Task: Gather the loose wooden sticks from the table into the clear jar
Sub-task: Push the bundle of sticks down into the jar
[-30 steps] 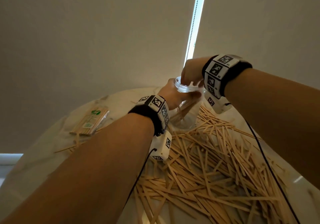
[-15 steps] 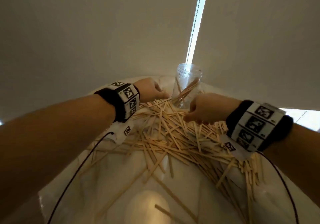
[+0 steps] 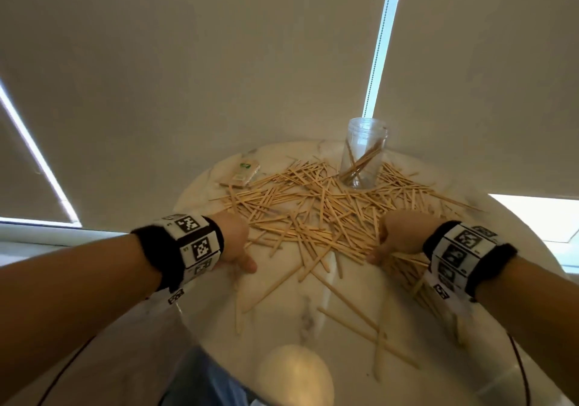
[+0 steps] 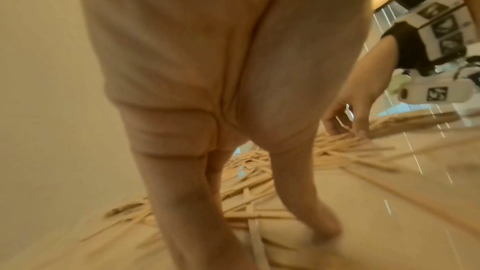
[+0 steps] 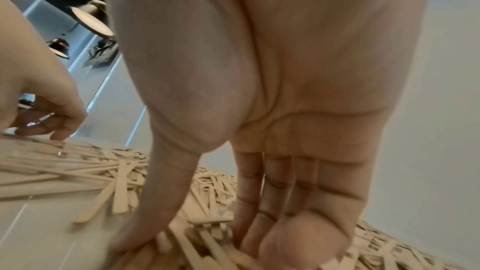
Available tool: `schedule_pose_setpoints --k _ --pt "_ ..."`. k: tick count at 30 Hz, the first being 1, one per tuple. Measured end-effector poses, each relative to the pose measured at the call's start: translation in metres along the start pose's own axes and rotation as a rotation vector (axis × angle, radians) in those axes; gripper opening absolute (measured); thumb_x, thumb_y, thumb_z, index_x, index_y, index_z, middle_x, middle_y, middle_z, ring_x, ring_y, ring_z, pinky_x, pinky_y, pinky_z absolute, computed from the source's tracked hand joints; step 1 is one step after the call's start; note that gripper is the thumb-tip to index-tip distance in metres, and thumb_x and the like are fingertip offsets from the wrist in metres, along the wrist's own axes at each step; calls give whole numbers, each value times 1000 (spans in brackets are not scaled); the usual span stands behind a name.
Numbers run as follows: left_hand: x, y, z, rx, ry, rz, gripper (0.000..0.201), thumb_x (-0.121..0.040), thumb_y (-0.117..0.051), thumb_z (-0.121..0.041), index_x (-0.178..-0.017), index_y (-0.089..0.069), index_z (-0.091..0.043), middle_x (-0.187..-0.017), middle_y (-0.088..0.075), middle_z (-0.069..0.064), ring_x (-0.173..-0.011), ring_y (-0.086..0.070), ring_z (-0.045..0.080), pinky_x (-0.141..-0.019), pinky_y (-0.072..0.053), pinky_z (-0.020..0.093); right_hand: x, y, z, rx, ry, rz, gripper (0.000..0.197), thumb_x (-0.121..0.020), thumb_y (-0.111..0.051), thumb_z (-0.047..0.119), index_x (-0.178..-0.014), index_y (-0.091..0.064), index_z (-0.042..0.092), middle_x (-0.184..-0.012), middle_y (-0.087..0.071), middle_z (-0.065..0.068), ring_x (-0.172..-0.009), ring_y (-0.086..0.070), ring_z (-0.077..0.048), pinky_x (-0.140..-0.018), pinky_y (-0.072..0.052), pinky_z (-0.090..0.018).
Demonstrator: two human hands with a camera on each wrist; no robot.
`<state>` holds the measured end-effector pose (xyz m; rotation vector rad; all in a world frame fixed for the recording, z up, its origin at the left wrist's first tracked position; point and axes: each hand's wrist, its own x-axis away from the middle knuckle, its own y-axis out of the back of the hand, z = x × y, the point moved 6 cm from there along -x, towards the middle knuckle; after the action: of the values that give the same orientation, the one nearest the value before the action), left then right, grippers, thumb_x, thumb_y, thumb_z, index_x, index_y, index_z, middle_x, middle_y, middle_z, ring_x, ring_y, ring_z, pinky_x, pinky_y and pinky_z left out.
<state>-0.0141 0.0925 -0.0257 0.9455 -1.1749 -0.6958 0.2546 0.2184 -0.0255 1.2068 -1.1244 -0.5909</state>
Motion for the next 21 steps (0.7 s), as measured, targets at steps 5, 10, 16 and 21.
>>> schedule_pose_setpoints --k 5,10,16,21 --pt "-19 12 -27 76 -87 -178 39 -93 -62 -44 -87 -70 -7 -66 -58 2 -67 -57 19 -64 -48 29 0 6 -4 -21 -32 -64 44 -82 -73 53 -89 -71 9 -81 -68 -3 -80 -63 -21 -65 -48 -30" --pt "-31 15 -29 307 0 -208 44 -86 -71 -50 -68 -60 -12 -61 -61 1 -52 -62 15 -46 -44 22 0 3 2 -9 -56 -97 38 -87 -69 48 -81 -61 11 -77 -61 -2 -77 -60 -20 -66 -50 -29" --pt "-43 27 -52 238 1 -280 38 -97 -58 -39 -71 -55 -12 -65 -53 0 -59 -51 16 -49 -40 23 -1 3 5 -33 -53 -82 43 -88 -68 48 -104 -66 8 -91 -64 -4 -88 -62 -21 -72 -51 -30" --pt "-48 34 -74 161 -21 -297 60 -98 -39 -61 -79 -59 -9 -73 -54 4 -72 -54 19 -63 -47 27 -7 -4 8 -104 -52 -97 52 -80 -70 61 -87 -64 10 -76 -62 0 -79 -62 -19 -74 -54 -33"
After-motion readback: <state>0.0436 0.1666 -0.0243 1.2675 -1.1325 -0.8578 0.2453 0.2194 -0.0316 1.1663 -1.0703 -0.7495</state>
